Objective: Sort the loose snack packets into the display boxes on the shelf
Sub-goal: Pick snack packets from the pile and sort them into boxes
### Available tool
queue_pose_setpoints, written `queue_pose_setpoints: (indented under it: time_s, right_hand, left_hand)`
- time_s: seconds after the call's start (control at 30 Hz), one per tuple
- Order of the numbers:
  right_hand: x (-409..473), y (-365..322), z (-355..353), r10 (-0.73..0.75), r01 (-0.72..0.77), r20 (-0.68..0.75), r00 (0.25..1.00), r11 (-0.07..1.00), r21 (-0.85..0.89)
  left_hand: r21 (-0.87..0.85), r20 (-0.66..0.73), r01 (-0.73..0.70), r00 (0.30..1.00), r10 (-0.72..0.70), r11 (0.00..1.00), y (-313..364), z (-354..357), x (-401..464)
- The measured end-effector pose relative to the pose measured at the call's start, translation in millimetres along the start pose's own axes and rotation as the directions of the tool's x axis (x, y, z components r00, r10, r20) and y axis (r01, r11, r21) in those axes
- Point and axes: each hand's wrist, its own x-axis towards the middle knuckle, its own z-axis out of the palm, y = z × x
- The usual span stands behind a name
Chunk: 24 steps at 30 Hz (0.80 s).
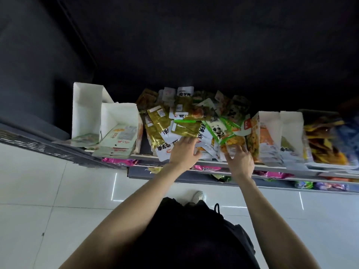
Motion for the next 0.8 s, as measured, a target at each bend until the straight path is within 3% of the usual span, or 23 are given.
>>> queue_pose_setpoints:
  time_s: [0.17, 0.27, 0.33, 0.4, 0.43, 0.47, 0.53, 0.57, 0.6, 0.67, 0.8]
  right_hand:
    - [16.2, 9.8, -7.6, -0.020, 0.040, 0.143, 0.990, 0.989, -0.140]
    - [18.8, 13.0, -14.9, -0.174, 0.180, 0.058, 0.983, 0.975, -0.130]
    - [13.7, 11.9, -19.3, -0.338, 0.330, -0.072, 0.938, 0.938, -0.103]
    - [-0.9, 6.7, -24.0, -0.434, 0.424, -0.177, 0.883, 0.901, -0.095]
    - [-10.4, 5.0, -23.8, -0.465, 0.459, -0.201, 0.862, 0.885, -0.077]
    - [-19.6, 4.0, -21.8, -0.494, 0.494, -0.228, 0.839, 0.867, -0.057]
    - [-35.7, 2.9, -18.1, -0.521, 0.531, -0.219, 0.825, 0.847, -0.016]
    - [-41.0, 2.4, -16.8, -0.538, 0.550, -0.195, 0.820, 0.835, 0.008]
    - [-44.6, 2.6, -16.1, -0.558, 0.572, -0.167, 0.813, 0.819, 0.044]
    - [-44.1, 5.6, -21.4, -0.546, 0.560, -0.128, 0.828, 0.808, 0.181]
    - [-28.6, 15.9, -39.5, -0.232, 0.232, -0.053, 0.971, 0.875, 0.425]
  left_hand:
    - [0.189, 0.062, -0.023, 0.998, 0.012, 0.982, 12.2, 23.6, 12.8]
    - [0.204, 0.057, -0.007, 0.998, -0.005, 0.979, 16.0, 29.6, 15.0]
    - [0.078, -0.051, 0.069, 0.997, -0.065, 0.995, 23.7, 29.1, 17.2]
    - [-0.232, -0.048, 0.208, 0.973, -0.224, 0.950, 38.8, 23.7, 16.8]
    - [-0.416, 0.073, 0.311, 0.948, -0.310, 0.854, 46.8, 21.6, 17.1]
    - [-0.578, 0.244, 0.440, 0.897, -0.369, 0.687, 53.8, 20.9, 18.1]
    - [-0.705, 0.528, 0.642, 0.758, -0.383, 0.299, 63.6, 23.9, 16.9]
    - [-0.712, 0.572, 0.669, 0.728, -0.378, 0.213, 62.9, 28.2, 15.2]
    - [-0.715, 0.571, 0.668, 0.727, -0.381, 0.204, 62.0, 30.1, 12.4]
    - [-0.700, 0.545, 0.652, 0.752, -0.370, 0.293, 55.3, 29.7, 7.9]
    - [-0.529, 0.477, 0.513, 0.839, -0.262, 0.676, 34.2, -1.8, -14.3]
